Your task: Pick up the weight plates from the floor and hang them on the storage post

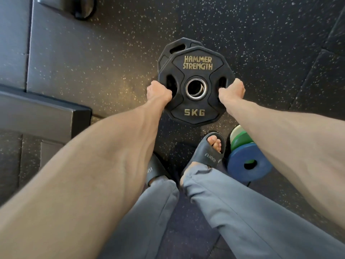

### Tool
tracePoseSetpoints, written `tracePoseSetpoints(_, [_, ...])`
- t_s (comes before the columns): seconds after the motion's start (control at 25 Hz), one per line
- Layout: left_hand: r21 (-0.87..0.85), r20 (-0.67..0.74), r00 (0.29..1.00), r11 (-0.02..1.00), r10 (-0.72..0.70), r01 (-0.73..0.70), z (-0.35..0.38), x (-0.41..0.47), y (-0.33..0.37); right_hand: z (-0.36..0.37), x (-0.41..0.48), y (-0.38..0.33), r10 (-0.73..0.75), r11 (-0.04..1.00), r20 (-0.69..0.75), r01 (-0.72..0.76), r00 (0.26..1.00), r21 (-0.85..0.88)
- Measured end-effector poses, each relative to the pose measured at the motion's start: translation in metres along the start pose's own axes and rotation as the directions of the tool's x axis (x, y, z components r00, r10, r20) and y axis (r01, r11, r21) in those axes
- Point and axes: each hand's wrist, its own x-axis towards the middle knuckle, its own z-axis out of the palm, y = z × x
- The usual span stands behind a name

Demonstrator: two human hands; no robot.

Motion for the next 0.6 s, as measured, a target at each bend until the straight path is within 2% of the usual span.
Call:
tracePoseSetpoints(0.16, [0.021, 0.034, 0.998, 0.998, -0.056, 0.055, -0.032, -0.031, -0.029, -0.008, -0.051, -0.014, -0.006, 0.999, 0.016, 0.007, 1.0, -0.052])
tracePoseSetpoints(0.32, [0.073, 0.091, 0.987, 0.99, -0.129, 0.123, -0.082, -0.083, -0.08, -0.02, -0.126, -0.036, -0.059, 0.98, 0.086, 0.074, 0.995, -0.182])
tracePoseSetpoints(0.6, [-0.173, 0.071, 0.948, 0.932, -0.311, 0.319, -0.221, -0.204, -0.171, -0.061, -0.3, -0.115, -0.243, 0.87, 0.296, 0.343, 0.924, -0.355])
